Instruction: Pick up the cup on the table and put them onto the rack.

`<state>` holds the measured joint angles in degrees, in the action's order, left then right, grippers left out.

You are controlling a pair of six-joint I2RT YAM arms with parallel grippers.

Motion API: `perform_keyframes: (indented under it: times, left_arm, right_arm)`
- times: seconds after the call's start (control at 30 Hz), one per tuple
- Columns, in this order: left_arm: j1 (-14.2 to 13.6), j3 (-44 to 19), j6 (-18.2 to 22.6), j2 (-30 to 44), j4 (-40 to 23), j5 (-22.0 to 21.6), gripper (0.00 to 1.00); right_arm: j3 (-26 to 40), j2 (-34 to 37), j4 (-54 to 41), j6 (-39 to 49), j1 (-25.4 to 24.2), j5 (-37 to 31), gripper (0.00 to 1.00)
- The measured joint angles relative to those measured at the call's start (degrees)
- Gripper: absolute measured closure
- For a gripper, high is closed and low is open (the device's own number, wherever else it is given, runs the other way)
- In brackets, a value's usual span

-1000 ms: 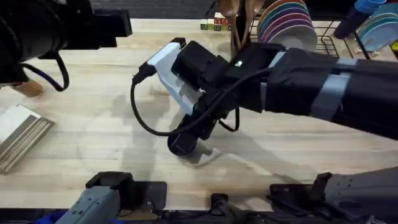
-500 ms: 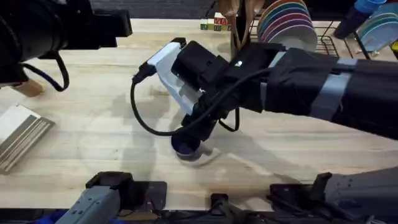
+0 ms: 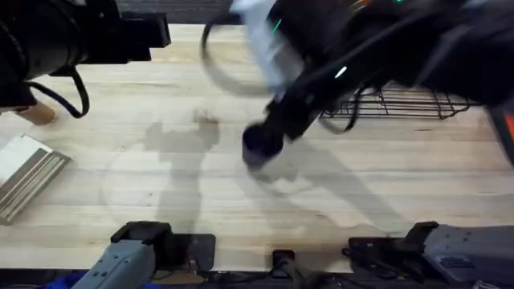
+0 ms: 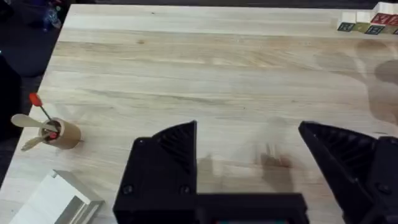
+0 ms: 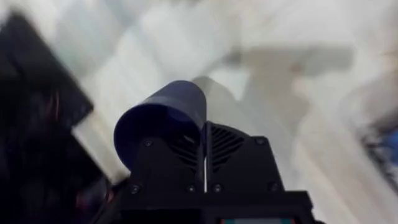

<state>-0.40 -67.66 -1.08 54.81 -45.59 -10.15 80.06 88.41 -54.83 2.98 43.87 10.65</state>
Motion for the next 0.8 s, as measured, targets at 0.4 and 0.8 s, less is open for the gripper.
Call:
perform_keyframes:
  times: [0.4,0.8]
  left_arm:
    - [0.01,0.00,0.00,0.00,0.83,0.00,0.007]
    - [0.00,0.00,0.00,0.00,0.98,0.00,0.007]
  right_arm:
    - [13.26,-3.68,0.76,-0.01,-22.87,-1.30,0.971]
    - [14.46,-3.68,0.53,-0.99,-35.53,-2.87,0.971]
